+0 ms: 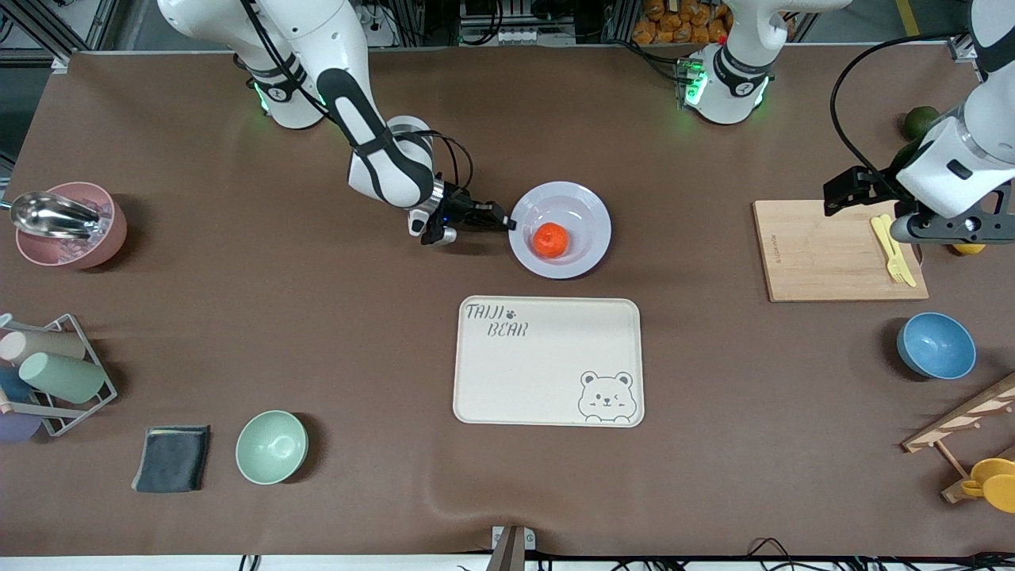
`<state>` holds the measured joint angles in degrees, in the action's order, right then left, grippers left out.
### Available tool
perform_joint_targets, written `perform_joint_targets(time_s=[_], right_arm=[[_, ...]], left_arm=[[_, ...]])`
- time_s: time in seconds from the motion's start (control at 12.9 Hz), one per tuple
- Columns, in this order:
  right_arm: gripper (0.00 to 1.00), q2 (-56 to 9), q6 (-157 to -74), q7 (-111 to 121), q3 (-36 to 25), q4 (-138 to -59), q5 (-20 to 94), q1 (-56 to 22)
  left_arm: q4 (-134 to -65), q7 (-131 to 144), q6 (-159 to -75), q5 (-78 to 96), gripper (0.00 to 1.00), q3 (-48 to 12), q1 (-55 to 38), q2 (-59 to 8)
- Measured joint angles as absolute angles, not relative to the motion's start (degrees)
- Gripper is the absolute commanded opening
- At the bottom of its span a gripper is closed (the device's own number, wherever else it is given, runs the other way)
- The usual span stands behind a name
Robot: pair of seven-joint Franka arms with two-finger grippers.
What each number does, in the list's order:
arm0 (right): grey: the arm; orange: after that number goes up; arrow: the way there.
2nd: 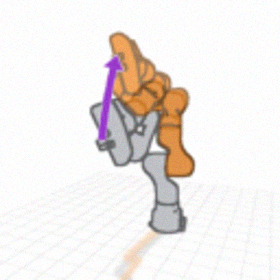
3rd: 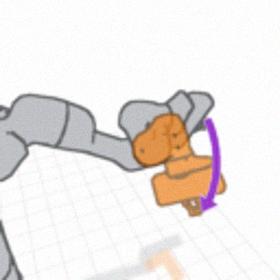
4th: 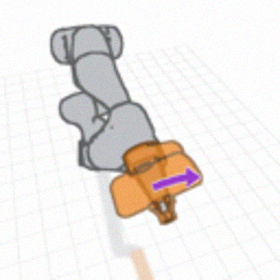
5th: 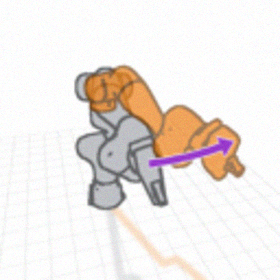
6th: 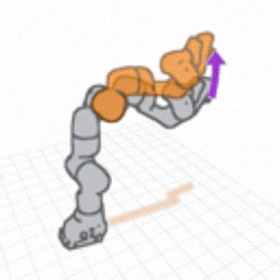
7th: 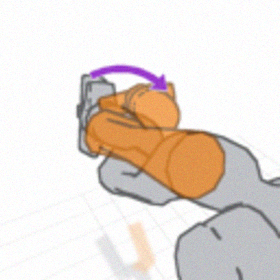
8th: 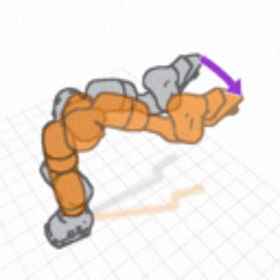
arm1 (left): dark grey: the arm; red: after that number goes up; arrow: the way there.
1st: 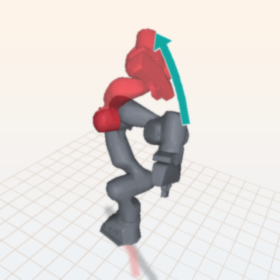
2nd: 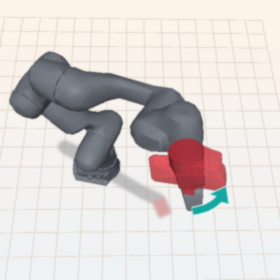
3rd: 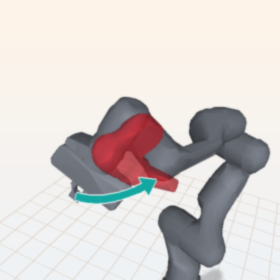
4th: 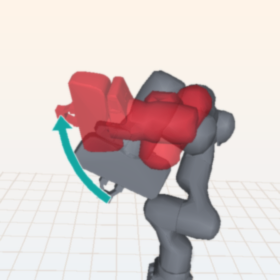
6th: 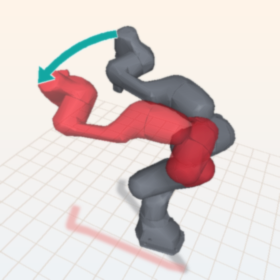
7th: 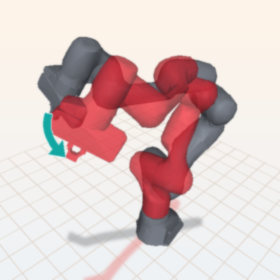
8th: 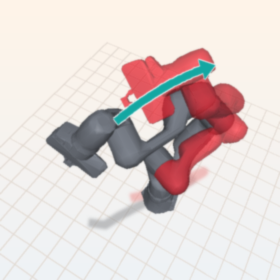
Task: Place orange and plate with both arms
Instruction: 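Slide the plate with the orange onto the bear tray with the right gripper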
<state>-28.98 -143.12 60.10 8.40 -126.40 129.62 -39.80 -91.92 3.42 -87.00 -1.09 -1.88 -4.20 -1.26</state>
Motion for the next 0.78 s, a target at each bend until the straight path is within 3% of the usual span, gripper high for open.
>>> perform_joint_targets(time_s=[0.78], right_arm=[[0.00,-24.30,-144.58,49.89,7.31,-122.48,132.79,-39.54]], left_arm=[[-91.92,3.42,-87.00,-1.09,1.00,-1.88,-4.20,-1.26]])
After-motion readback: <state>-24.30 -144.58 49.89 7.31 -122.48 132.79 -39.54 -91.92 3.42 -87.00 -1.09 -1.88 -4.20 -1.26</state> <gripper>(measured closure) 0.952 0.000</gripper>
